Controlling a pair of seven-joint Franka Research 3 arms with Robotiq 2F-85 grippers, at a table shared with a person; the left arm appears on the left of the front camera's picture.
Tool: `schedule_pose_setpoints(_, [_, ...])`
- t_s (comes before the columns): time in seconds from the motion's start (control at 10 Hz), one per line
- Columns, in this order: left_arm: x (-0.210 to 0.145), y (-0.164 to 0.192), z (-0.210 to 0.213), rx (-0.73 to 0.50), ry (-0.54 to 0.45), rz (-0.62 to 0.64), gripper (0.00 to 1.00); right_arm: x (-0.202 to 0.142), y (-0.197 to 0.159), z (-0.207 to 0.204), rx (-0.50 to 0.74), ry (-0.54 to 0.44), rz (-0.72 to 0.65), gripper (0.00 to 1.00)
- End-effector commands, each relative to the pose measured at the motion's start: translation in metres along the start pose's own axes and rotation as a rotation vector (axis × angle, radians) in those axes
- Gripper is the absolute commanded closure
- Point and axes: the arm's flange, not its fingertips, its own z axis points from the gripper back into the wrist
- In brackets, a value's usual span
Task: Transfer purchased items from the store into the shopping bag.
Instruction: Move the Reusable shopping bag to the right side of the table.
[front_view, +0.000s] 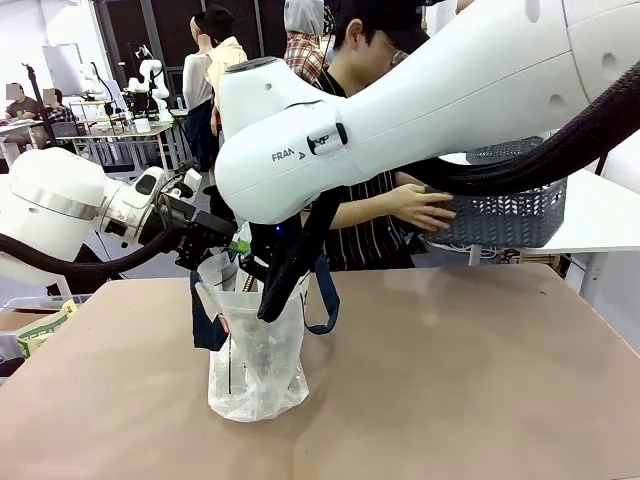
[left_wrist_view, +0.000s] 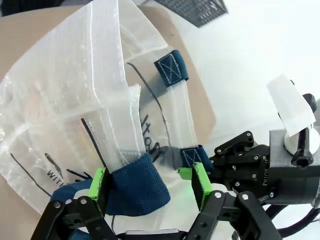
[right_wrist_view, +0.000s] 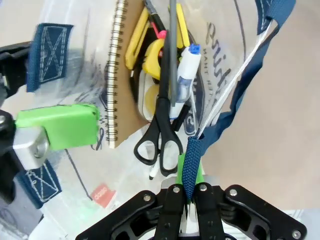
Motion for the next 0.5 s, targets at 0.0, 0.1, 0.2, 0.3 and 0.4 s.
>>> schedule_pose_setpoints(0.0, [-0.005,0.008,-0.003,-0.088,-0.031,-0.034,0.15,0.007,0.015,0.000,-0.010,-0.016,0.035,1.00])
schedule_pose_setpoints(0.1, [-0.003,0.009,-0.006,-0.106,-0.044,-0.061,0.15,0.011,0.022,0.000,-0.003,-0.016,0.062,1.00])
schedule_pose_setpoints(0.2, [-0.001,0.012,-0.008,-0.122,-0.048,-0.071,0.15,0.013,0.028,-0.001,-0.003,-0.015,0.082,1.00])
schedule_pose_setpoints(0.3, [-0.002,0.012,-0.008,-0.126,-0.048,-0.075,0.15,0.015,0.033,-0.003,0.003,-0.006,0.111,1.00])
schedule_pose_setpoints(0.4, [-0.002,0.011,-0.009,-0.134,-0.047,-0.084,0.15,0.015,0.038,-0.005,0.005,0.008,0.131,1.00])
